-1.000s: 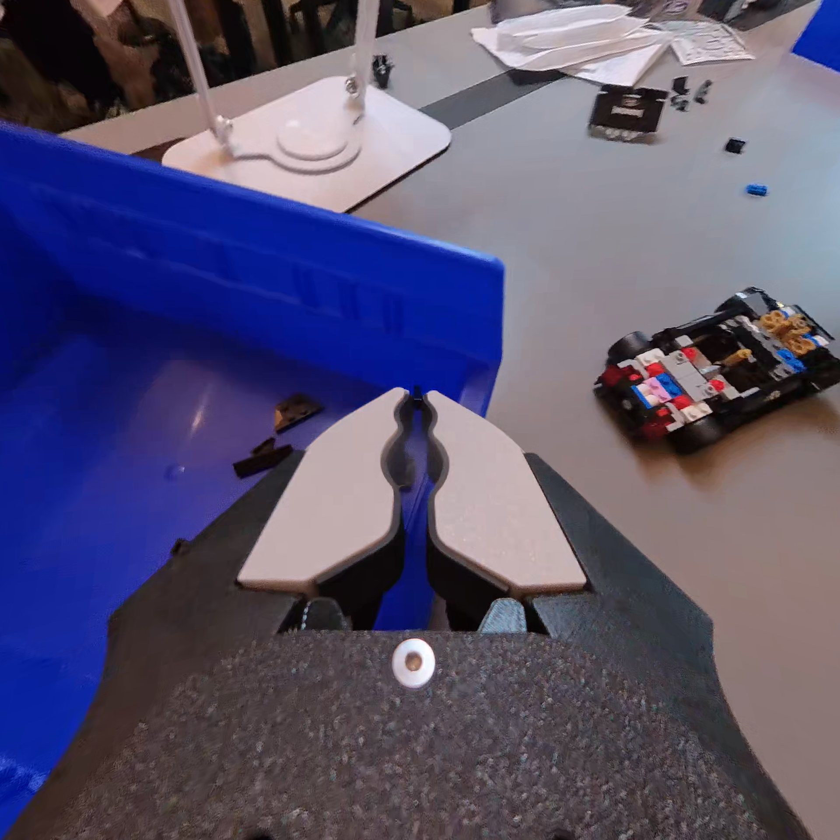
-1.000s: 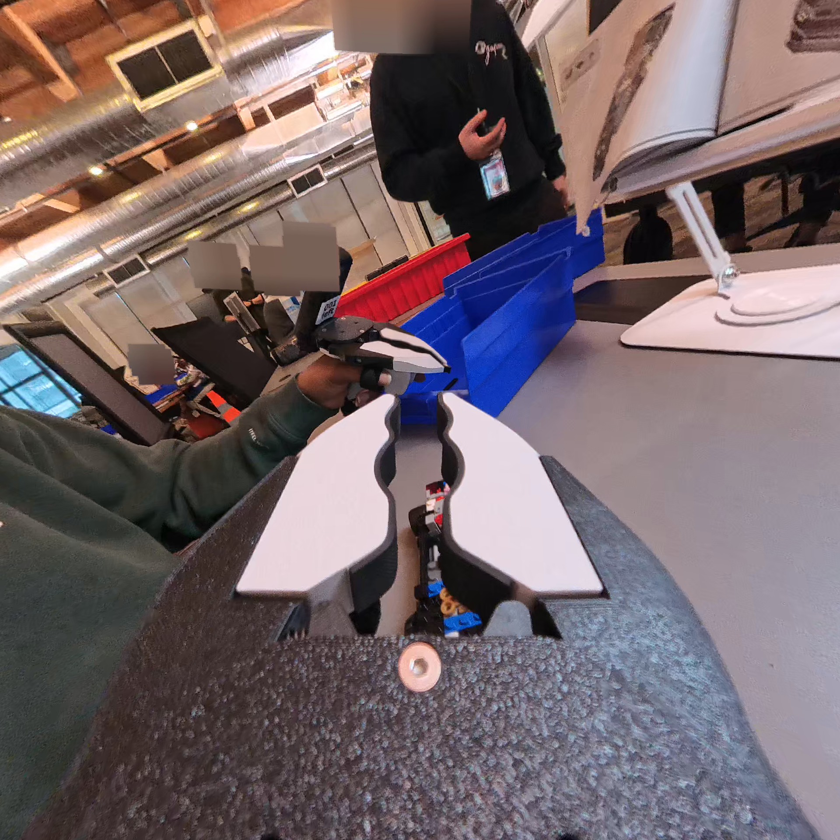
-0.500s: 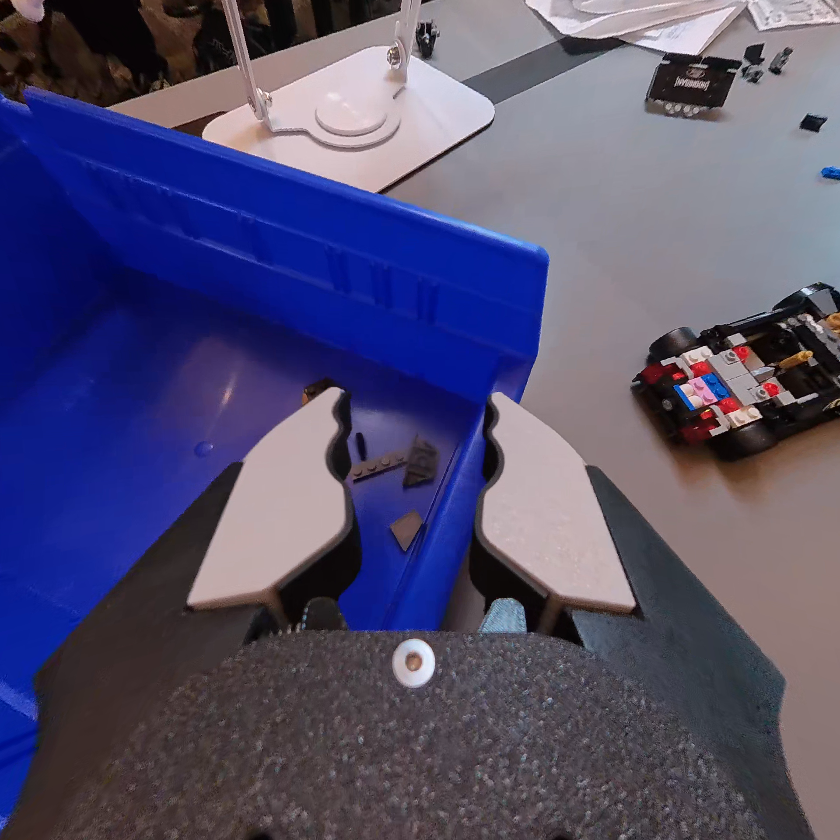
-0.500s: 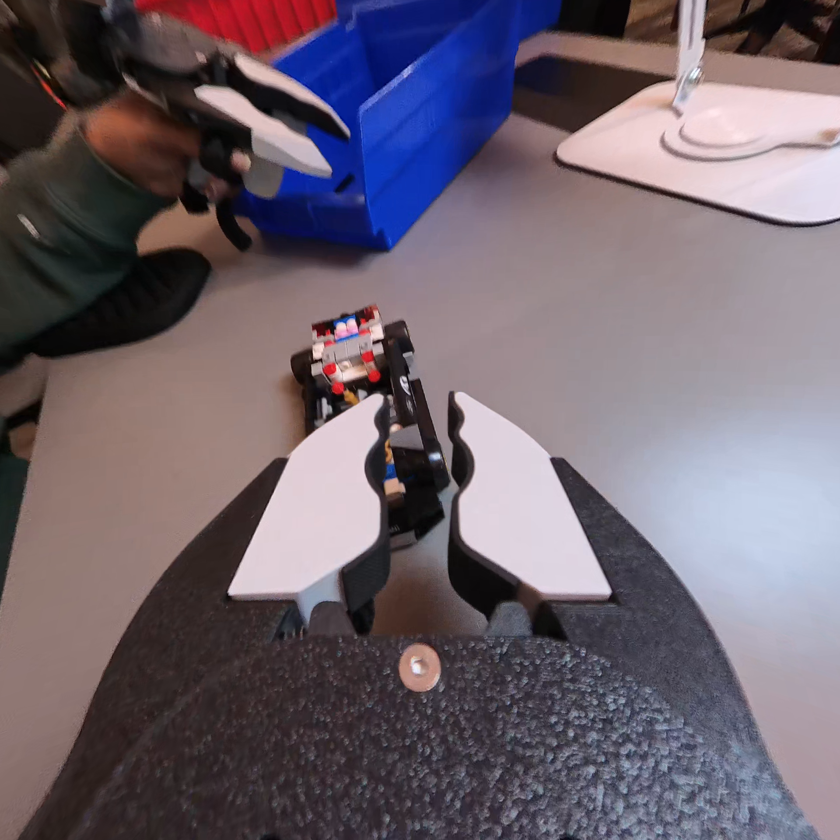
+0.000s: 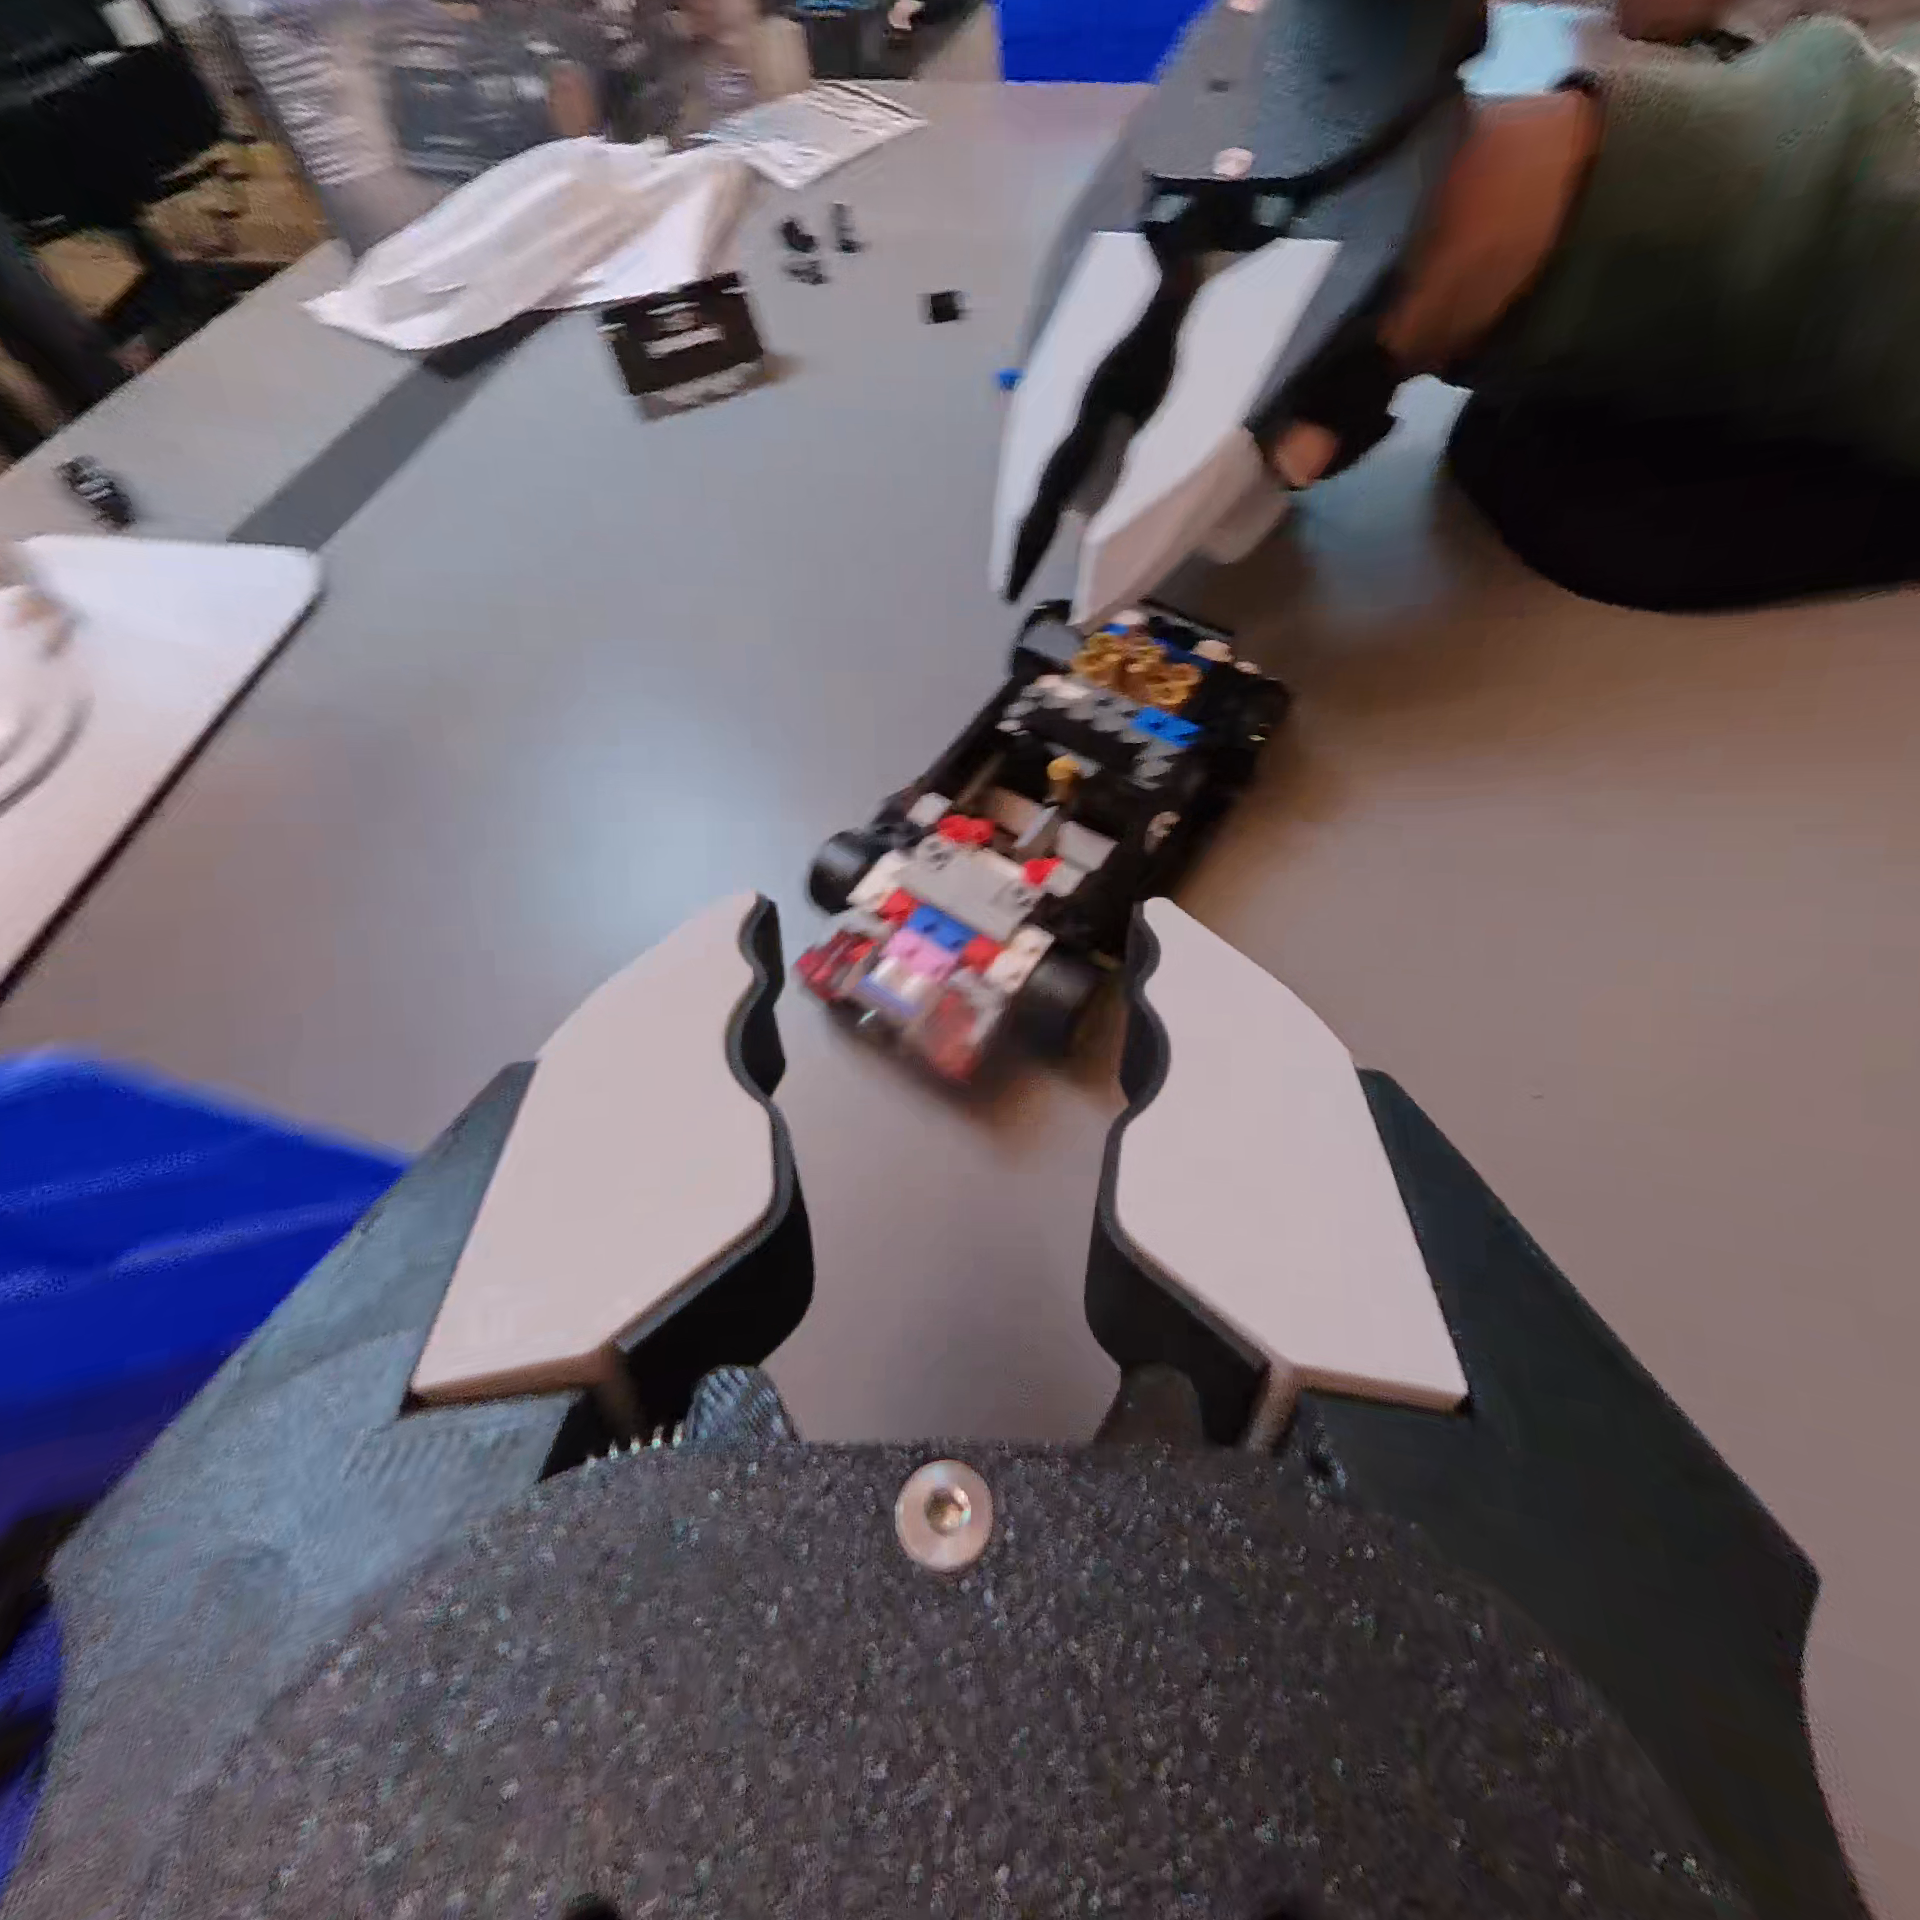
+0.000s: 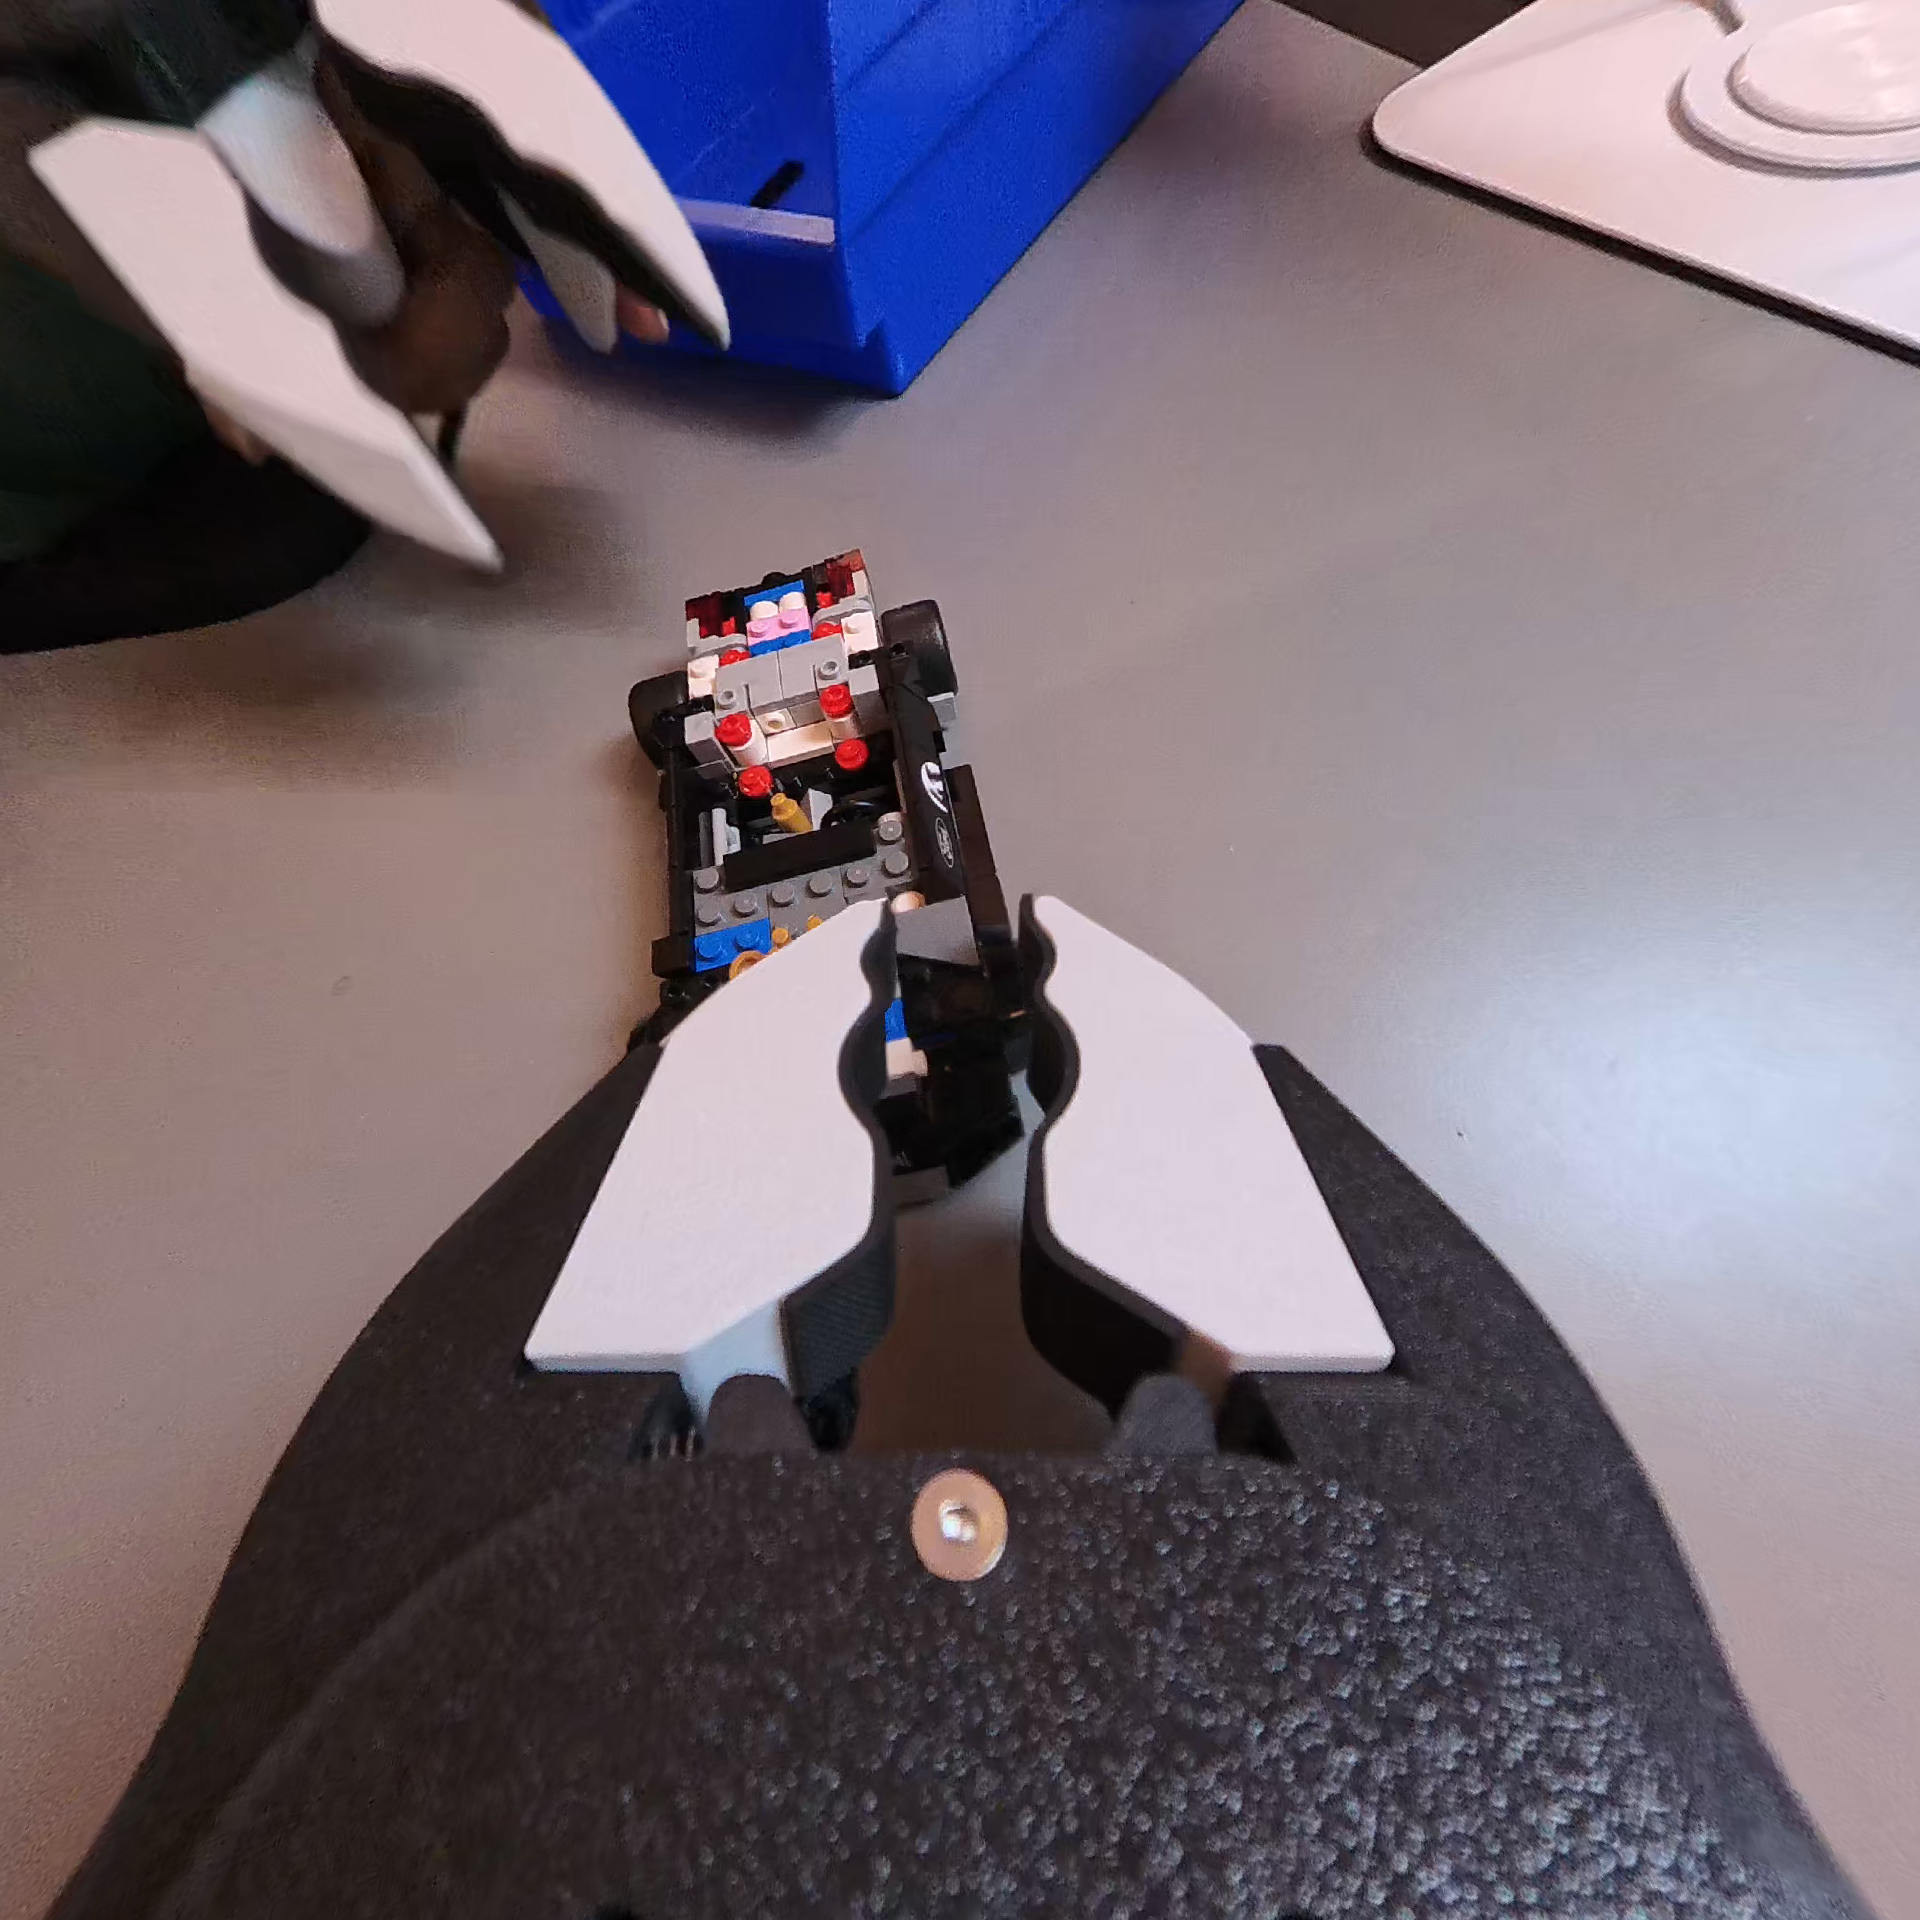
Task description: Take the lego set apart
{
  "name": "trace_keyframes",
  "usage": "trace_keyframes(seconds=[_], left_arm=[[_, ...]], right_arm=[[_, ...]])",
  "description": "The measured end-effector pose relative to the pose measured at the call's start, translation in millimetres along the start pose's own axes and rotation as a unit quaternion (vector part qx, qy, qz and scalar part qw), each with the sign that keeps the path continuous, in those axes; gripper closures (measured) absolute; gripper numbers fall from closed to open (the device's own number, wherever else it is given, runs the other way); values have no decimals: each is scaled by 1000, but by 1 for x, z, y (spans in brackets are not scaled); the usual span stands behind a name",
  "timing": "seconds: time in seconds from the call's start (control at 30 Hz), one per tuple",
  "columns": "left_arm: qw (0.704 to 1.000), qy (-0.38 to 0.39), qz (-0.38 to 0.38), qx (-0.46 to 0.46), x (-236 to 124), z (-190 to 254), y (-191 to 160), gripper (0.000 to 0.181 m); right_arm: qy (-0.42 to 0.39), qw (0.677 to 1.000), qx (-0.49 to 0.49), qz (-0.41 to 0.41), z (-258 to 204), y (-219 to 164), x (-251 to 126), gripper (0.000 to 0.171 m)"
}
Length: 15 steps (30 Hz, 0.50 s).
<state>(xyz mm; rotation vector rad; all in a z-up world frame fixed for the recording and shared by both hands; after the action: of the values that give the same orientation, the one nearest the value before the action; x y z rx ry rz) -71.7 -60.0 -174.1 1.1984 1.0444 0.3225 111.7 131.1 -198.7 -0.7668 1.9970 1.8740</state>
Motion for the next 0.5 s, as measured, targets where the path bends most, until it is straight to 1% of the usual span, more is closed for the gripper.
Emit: trace_keyframes(seconds=[0.07, 0.13, 0.27, 0.43, 0.5], left_arm=[[999, -23, -20, 33, 18, 8, 6, 111], [995, -45, -56, 69, 35, 13, 13, 102], [980, -97, -138, 103, 68, 12, 23, 96], [961, -148, -204, 110, 95, 5, 33, 93], [955, -147, -227, 122, 101, 4, 32, 98]], right_arm=[[12, 1000, -1, -14, 0, 1, 1, 149], [19, 999, -6, -28, 2, 4, 2, 149], [59, 995, -14, -75, 10, 12, 4, 152], [123, 984, -5, -126, 21, 18, 16, 153], [146, 980, 0, -139, 24, 20, 19, 153]])
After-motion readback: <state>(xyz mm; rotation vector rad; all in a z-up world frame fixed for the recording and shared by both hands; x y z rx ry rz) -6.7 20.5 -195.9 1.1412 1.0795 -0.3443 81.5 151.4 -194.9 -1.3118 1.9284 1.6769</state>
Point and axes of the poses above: each gripper's, where its closed fingertips meet, x out along the fingers, y out of its top, z = x × y across the jaws, the point moved 10 cm from there along -x, back along the fingers, and after that the axes turned 8 degrees about -y, right-handed, at the moved point
